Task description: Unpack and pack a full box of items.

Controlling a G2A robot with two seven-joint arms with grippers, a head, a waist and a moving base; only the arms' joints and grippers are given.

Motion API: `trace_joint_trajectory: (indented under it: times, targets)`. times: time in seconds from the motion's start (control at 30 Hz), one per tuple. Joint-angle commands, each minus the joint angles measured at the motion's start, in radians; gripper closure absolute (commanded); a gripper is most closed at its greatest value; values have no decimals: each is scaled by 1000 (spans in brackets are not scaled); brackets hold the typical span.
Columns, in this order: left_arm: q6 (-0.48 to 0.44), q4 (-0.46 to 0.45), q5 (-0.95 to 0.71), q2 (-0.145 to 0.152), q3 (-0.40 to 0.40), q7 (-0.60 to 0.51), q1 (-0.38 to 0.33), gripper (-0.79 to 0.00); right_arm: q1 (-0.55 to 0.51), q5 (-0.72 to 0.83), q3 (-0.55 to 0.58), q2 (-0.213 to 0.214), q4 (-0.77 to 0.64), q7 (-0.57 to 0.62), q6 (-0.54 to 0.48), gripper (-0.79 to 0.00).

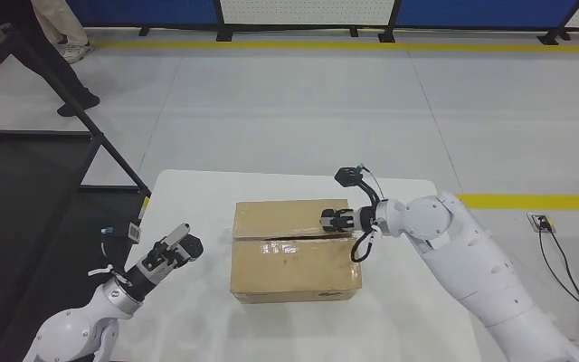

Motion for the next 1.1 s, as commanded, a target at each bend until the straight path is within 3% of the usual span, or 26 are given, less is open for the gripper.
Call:
trace_joint_trajectory:
  times: [0.0,0.5,0.73,1.07]
  targets:
    - [0,3,-3,0,-3,-3,0,-785,3,18,-4,-2,5,38,-25,0]
    - [30,13,13,-3,39,-43,-34,-785,-5,63,7,-7,4,67,-63,0]
    - [50,16,51,-12,130,-34,-75,-785,-4,82,8,-13,18,63,-33,0]
    - [61,95,48,-31,229,17,-165,-785,11,100,-22,-33,67,69,15,0]
